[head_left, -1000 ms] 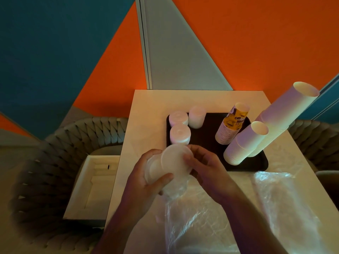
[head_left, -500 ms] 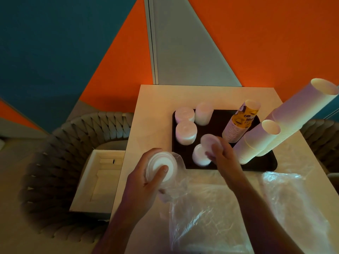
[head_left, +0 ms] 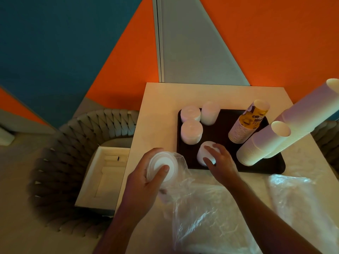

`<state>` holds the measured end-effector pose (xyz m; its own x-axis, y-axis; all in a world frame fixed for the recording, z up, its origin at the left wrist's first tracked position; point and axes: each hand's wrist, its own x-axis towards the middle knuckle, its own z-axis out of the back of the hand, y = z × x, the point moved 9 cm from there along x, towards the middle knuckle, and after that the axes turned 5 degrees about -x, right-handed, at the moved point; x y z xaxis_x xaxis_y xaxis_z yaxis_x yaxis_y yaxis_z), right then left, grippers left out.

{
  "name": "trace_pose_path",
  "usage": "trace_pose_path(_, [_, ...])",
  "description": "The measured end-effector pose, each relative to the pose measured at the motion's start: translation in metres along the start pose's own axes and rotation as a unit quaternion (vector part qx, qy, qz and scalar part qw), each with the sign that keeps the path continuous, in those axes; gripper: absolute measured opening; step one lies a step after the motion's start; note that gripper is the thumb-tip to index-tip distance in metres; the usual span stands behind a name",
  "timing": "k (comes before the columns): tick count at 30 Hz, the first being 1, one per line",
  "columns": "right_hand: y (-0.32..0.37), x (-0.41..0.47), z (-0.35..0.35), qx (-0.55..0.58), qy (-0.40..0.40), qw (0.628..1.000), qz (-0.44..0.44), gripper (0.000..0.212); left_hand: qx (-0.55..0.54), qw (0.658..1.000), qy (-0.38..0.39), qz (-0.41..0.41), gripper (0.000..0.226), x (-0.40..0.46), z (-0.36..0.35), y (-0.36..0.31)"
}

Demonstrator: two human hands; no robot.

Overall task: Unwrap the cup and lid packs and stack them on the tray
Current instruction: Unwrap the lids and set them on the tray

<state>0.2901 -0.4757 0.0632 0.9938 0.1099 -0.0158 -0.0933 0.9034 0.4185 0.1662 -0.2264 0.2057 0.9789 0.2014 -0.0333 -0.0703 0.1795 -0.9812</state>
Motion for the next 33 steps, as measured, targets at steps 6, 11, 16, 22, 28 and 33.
trace_pose_path(6, [0.001,0.002,-0.001,-0.020,0.014,1.000,0.008,0.044,-0.004,1.000,0.000,0.011,0.042,-0.002,-0.002,0.001])
trace_pose_path(11, [0.007,-0.004,-0.004,-0.038,0.012,0.999,0.010,0.046,-0.005,1.000,0.004,0.008,0.042,-0.004,-0.004,-0.001])
trace_pose_path(16, [0.017,-0.009,0.010,-0.044,-0.004,0.999,0.002,0.052,-0.004,1.000,0.005,0.006,0.041,-0.007,-0.003,-0.002])
trace_pose_path(22, [0.084,-0.032,0.079,0.192,-0.080,0.976,0.062,0.018,0.001,1.000,0.008,-0.004,0.037,-0.009,-0.008,-0.004])
trace_pose_path(28, [0.142,-0.067,0.105,0.308,-0.018,0.943,0.127,0.018,-0.011,0.999,0.031,0.001,0.036,-0.009,-0.017,-0.006])
trace_pose_path(33, [0.141,-0.072,0.109,0.298,-0.042,0.945,0.131,0.023,-0.001,1.000,0.028,-0.010,0.041,-0.008,-0.021,-0.010])
